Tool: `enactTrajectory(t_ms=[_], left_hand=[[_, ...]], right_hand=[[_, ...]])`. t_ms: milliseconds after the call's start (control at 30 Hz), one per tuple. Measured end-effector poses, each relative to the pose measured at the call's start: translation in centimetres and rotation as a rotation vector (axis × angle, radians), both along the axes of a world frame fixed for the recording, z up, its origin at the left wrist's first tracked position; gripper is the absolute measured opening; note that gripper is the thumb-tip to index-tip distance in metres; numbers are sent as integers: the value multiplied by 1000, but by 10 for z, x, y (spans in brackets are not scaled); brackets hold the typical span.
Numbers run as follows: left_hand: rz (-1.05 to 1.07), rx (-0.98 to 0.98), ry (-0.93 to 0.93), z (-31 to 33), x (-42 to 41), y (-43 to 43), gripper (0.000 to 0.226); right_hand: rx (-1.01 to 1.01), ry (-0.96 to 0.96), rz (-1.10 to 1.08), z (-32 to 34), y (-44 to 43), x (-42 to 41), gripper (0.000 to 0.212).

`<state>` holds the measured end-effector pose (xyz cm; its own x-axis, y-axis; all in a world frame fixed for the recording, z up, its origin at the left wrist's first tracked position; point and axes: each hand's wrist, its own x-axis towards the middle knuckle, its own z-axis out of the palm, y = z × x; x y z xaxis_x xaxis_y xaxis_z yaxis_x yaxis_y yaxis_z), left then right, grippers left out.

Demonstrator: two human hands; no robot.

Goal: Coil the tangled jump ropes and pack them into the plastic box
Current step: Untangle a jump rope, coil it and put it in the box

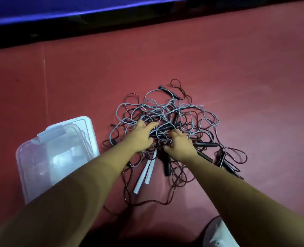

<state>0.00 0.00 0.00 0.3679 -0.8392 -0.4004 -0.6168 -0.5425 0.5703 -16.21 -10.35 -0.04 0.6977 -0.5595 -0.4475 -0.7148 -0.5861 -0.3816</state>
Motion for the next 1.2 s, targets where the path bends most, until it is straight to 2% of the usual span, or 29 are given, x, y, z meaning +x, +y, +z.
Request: enactTrajectory(t_ms=[200, 333, 433, 533, 600, 700, 800, 867, 933, 1000, 1100, 1200], left_hand=[[-142, 247, -125, -34, -15, -7, 52], [-107, 184, -161, -51, -20, 0, 34], [-122, 142, -143, -51, -25, 6, 44], [-86, 62, -163, -40, -30, 10, 57], [-101, 21, -200, -27, -34, 11, 60], [-108, -30, -180, 2, -35, 13, 35], [-35, -194, -172, 35, -28, 18, 24], [-44, -310, -171, 69, -20, 22, 26], [-125, -408, -174, 107, -11, 26, 37], [-207, -486, -205, 152, -6, 30, 36], [-199, -524, -126, 225, -5, 38, 21], [-308, -431, 3, 280, -3, 53, 22]], right_hand=[[-219, 84, 123, -32, 4, -4, 43], [-303, 138, 197, -39, 6, 0, 39], [-361, 167, 263, -36, 5, 2, 39], [-372, 97, 307, -19, -2, 3, 33], [-366, -7, 393, 4, -11, 6, 28], [-458, -184, 690, 55, -24, 13, 9], [-528, -248, 896, 114, -30, 14, 12], [-513, -285, 894, 155, -29, 10, 10], [-463, -299, 791, 196, -26, 4, 7], [-419, -339, 688, 236, -22, -5, 11], [-437, -492, 616, 294, -14, -19, 12], [-414, -580, 572, 352, -7, -35, 14]])
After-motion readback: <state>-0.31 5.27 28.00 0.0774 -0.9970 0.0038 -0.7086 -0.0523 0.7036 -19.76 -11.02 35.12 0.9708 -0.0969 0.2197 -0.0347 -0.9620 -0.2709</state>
